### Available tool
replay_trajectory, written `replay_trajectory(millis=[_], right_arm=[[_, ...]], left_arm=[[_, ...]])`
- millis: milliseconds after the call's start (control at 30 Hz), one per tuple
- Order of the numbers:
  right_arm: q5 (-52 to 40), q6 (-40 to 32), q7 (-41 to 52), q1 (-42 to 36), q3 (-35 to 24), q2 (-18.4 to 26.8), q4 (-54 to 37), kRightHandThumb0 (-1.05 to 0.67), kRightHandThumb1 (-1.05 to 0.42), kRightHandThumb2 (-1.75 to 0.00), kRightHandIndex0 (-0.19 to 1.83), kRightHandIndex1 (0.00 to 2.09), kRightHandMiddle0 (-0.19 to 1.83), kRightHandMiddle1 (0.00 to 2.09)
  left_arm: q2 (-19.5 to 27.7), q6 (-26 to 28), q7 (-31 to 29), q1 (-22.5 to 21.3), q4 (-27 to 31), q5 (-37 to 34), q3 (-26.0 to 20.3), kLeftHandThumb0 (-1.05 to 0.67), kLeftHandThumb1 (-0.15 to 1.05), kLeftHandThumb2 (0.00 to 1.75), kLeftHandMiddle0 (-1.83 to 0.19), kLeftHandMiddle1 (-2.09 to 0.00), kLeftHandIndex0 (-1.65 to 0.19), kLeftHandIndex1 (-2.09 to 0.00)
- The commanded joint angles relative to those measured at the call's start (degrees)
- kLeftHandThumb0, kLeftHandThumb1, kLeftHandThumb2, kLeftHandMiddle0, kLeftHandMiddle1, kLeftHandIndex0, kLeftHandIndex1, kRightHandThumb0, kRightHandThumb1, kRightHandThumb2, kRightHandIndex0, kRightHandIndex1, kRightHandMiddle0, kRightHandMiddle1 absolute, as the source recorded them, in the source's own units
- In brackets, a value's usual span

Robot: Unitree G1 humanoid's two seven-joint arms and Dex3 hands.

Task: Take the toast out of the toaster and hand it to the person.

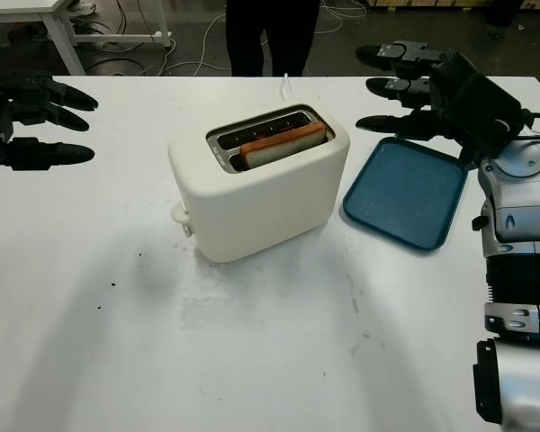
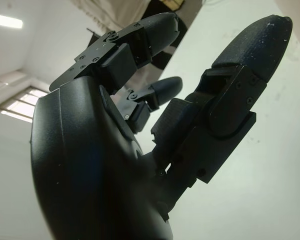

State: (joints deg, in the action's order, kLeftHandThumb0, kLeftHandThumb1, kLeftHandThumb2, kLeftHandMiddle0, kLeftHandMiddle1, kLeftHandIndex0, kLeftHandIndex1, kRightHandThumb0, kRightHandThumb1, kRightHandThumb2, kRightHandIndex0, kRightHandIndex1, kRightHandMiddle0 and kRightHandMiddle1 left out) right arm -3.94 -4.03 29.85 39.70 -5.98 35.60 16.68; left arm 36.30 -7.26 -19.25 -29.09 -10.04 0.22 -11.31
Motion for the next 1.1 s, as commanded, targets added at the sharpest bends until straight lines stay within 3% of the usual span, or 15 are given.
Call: replay_trajectory(millis=[0,267,333,667,1067], right_arm=[[-0.1,-0.1,-0.1,-0.8,-0.1,-0.4,-0.3,-0.51,-0.74,0.0,0.48,0.01,0.47,0.0],[-0.5,0.7,0.7,-1.4,-0.3,-0.4,0.0,-0.49,-0.74,0.0,0.49,0.01,0.47,0.01],[-0.7,-0.1,0.5,-1.3,-0.4,-0.7,-0.2,-0.49,-0.74,0.0,0.48,0.01,0.47,0.01],[-0.7,-1.1,0.5,-1.6,-1.0,-0.2,-1.5,-0.53,-0.74,0.0,0.46,0.0,0.45,0.0],[-0.5,-0.4,0.7,-4.4,-1.0,-0.5,-4.0,-0.54,-0.74,0.0,0.47,0.02,0.47,0.01]], left_arm=[[-0.2,-0.7,0.3,-0.1,0.5,0.5,0.4,-1.05,0.65,0.01,-0.74,-0.87,-0.81,-0.63],[-0.2,-0.7,-0.6,-1.0,-0.6,0.1,0.6,-1.05,0.65,0.01,-0.71,-0.88,-0.77,-0.66],[-0.4,-0.3,-1.3,-1.3,-0.8,-0.8,0.5,-1.05,0.64,0.0,-0.65,-0.97,-0.72,-0.73],[-1.2,4.4,0.7,-0.5,3.2,-0.1,0.1,-1.05,0.64,0.0,-0.52,-1.18,-0.58,-0.99],[-1.5,6.3,1.4,0.3,5.4,0.4,0.1,-1.05,0.64,0.0,-0.51,-1.2,-0.56,-1.04]])
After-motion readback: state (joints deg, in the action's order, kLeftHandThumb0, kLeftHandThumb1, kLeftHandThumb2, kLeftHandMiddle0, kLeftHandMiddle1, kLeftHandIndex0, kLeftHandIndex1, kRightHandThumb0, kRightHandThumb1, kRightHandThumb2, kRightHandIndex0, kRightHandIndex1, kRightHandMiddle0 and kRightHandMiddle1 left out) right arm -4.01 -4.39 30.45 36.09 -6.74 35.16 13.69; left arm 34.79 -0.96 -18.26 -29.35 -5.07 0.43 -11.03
